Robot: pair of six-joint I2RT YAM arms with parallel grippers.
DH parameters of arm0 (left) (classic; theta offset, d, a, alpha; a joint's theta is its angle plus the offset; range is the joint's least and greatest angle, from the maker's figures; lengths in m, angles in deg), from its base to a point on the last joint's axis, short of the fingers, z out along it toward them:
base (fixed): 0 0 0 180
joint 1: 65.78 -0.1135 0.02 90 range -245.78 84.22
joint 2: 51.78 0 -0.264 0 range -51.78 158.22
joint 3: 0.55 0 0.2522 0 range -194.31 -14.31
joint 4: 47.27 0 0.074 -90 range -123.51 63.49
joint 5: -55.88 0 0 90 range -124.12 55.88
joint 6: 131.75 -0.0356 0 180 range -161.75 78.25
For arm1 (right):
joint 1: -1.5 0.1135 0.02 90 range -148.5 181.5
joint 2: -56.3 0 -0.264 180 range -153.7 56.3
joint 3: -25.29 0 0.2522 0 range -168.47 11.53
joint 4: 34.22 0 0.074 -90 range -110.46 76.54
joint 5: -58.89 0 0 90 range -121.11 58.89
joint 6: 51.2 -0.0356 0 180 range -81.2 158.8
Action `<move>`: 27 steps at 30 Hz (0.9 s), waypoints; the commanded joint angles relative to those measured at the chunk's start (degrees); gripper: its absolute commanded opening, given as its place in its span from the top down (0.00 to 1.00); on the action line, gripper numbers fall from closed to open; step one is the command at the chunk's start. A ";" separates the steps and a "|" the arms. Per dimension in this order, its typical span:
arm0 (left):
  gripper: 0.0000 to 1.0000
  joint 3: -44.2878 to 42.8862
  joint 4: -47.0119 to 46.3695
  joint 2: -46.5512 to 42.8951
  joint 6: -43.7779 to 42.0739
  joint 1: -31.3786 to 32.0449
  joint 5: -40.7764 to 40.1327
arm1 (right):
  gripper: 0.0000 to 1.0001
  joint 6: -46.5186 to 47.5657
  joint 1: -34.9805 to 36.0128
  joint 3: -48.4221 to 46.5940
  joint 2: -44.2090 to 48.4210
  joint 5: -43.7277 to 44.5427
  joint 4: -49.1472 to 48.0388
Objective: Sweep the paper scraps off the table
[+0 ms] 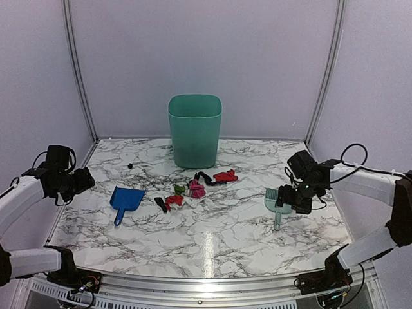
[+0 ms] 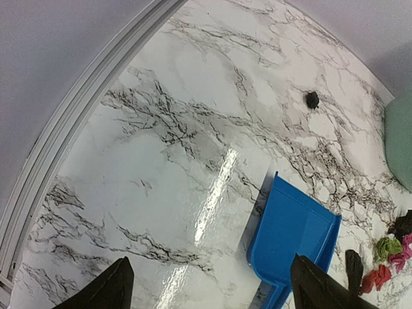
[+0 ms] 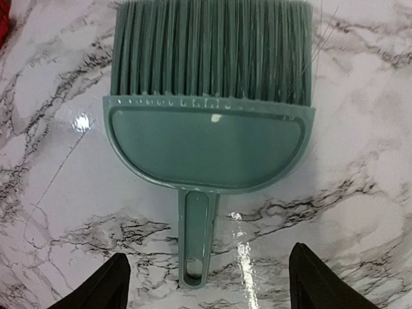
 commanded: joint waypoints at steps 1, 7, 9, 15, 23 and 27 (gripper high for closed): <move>0.13 0.86 2.55 -1.06 -1.12 -0.14 1.69 | 0.27 -4.77 3.19 -0.50 -5.60 -2.70 1.88; 0.16 0.63 2.59 0.38 -2.26 -0.18 2.19 | 0.41 -6.03 4.15 -2.24 -10.00 -1.93 2.44; 0.17 0.72 2.48 0.00 -2.28 -0.19 1.83 | 0.47 -5.99 4.15 -2.42 -10.98 -1.87 2.18; 0.18 0.81 2.52 -0.81 -2.28 -0.18 1.46 | 0.59 -5.10 4.33 -4.36 -14.12 -2.19 2.20; 0.18 0.89 2.52 -0.90 -2.10 0.35 0.80 | 0.77 -4.41 4.33 -5.15 -17.09 -1.91 2.98; 0.18 0.90 2.50 -1.08 -2.15 0.43 0.89 | 0.87 -4.37 4.33 -4.26 -17.60 -2.12 2.41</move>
